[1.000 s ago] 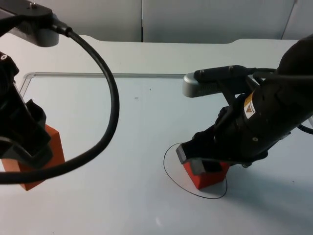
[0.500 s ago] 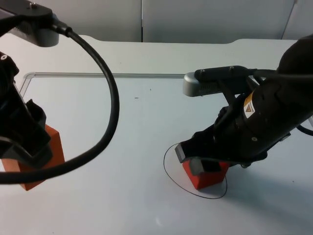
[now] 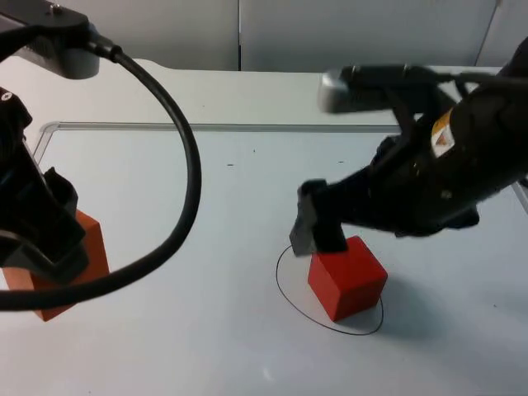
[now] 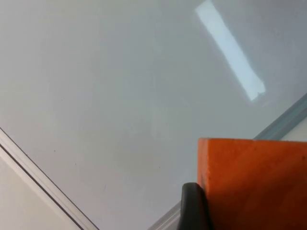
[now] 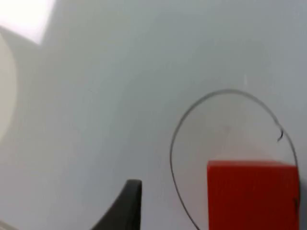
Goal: Pick up one cube with the left hand and another cube with the right hand. First place the cube in the right hand at the target position, then stack the cube in the left hand on top.
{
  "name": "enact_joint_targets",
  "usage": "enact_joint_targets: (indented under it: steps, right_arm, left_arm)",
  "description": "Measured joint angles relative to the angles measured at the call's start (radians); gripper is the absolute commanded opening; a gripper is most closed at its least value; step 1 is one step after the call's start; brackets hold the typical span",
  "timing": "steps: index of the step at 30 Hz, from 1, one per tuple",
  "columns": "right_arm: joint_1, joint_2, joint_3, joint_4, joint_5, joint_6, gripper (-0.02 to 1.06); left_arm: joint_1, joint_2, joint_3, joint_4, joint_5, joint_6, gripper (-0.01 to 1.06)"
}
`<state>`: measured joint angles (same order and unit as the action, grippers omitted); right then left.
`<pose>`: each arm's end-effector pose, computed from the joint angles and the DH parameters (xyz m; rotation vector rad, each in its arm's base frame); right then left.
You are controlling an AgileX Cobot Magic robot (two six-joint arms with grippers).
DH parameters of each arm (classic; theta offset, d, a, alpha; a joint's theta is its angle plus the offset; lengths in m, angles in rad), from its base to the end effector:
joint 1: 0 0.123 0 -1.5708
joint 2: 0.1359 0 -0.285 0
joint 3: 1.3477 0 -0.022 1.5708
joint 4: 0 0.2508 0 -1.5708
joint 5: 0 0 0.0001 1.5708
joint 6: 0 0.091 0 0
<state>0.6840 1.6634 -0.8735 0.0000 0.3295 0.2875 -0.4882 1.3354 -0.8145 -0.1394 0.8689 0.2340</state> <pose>0.2455 0.2002 0.1771 -0.5209 2.5929 0.3408 0.2011 -0.1177 0.2340 0.9157 2.7336 -0.2190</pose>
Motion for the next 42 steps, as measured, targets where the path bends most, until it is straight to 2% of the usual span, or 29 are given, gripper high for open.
enact_joint_targets:
  steps: [4, 5, 10, 11, 12, 16, 17, 20, 22, 24, 27, 33, 42]
  right_arm:
    - [0.000, -0.288, 0.000, 0.000, 0.002, -0.043, 1.05]
    - [0.000, -0.288, 0.000, 0.000, 0.002, -0.043, 1.05]
    - [0.002, -0.725, -0.004, -0.015, 0.002, -0.134, 1.05]
    - [0.002, -0.725, -0.004, -0.015, 0.002, -0.134, 1.05]
    - [0.002, -0.814, -0.005, -0.031, 0.002, -0.143, 1.05]
    - [0.002, -1.090, -0.006, -0.100, 0.039, -0.150, 1.05]
    - [0.002, -1.090, -0.006, -0.100, 0.039, -0.150, 1.05]
    - [0.002, -1.226, -0.006, -0.141, 0.140, -0.150, 1.05]
    - [0.002, -1.248, -0.006, -0.145, 0.175, -0.150, 1.05]
    - [0.002, -1.270, -0.006, -0.149, 0.240, -0.150, 1.05]
    - [0.002, -1.274, -0.006, -0.151, 0.320, -0.150, 1.05]
    - [0.002, -1.274, -0.006, -0.170, 0.351, -0.152, 1.05]
    - [0.002, -1.274, -0.006, -0.193, 0.353, -0.152, 1.05]
  left_arm:
    - [0.000, 0.000, -0.009, 0.000, 0.003, 0.002, 0.00]
    - [0.000, 0.000, -0.009, 0.000, 0.003, 0.002, 0.00]
    - [-0.005, 0.000, -0.150, -0.023, 0.025, 0.002, 0.00]
    - [-0.005, 0.000, -0.150, -0.023, 0.025, 0.002, 0.00]
    - [-0.012, 0.000, -0.190, -0.025, 0.025, 0.002, 0.00]
    - [-0.091, 0.036, -0.339, -0.027, 0.012, 0.002, 0.00]
    - [-0.091, 0.036, -0.339, -0.027, 0.012, 0.002, 0.00]
    - [-0.195, 0.129, -0.419, -0.013, -0.037, 0.002, 0.00]
    - [-0.210, 0.146, -0.425, -0.010, -0.045, 0.002, 0.00]
    - [-0.275, 0.236, -0.448, 0.008, -0.100, 0.002, 0.00]
    - [-0.318, 0.350, -0.467, 0.012, -0.158, 0.002, 0.00]
    - [-0.327, 0.504, -0.514, 0.014, -0.184, 0.002, 0.00]
    - [-0.359, 0.587, -0.524, 0.023, -0.233, 0.002, 0.00]
